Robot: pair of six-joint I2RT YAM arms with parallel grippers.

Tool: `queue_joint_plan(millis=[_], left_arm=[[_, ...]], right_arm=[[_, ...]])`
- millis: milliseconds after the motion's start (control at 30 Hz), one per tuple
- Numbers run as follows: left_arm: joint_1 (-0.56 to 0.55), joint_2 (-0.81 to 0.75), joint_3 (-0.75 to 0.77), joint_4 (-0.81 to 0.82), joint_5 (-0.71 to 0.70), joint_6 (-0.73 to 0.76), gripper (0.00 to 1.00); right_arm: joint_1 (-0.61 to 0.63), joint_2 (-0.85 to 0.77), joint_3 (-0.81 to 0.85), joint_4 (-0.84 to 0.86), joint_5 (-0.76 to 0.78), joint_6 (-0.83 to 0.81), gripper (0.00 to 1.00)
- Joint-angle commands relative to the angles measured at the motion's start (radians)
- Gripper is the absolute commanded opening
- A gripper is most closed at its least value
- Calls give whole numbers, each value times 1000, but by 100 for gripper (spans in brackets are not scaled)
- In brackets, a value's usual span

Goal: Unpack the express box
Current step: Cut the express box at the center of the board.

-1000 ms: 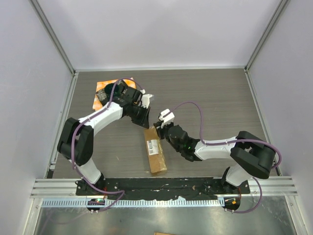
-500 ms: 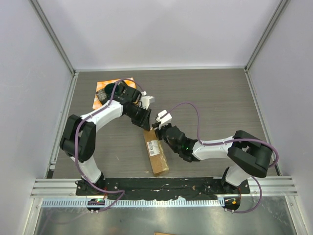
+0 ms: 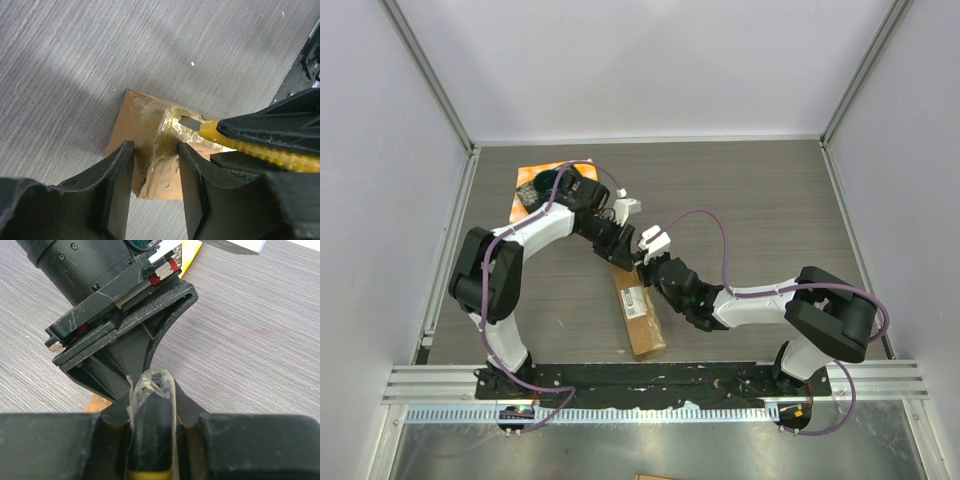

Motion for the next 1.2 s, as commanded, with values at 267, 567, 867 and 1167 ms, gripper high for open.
queue_joint_plan(millis=[267,567,867,1167], left_arm=[[22,43,20,-5,84,93,0],[20,18,-116,132,-198,-115,0],[3,-26,-172,159,-340,-188,0],[-17,-23,-177,164,-400,-194,0]], right_arm=[[27,15,-7,-40,-69,43,1],[39,-70,-38,-118,-20,27,1],[123,-124,-61,-208,80,41,1],[151,-196,-73,-265,135,55,1]])
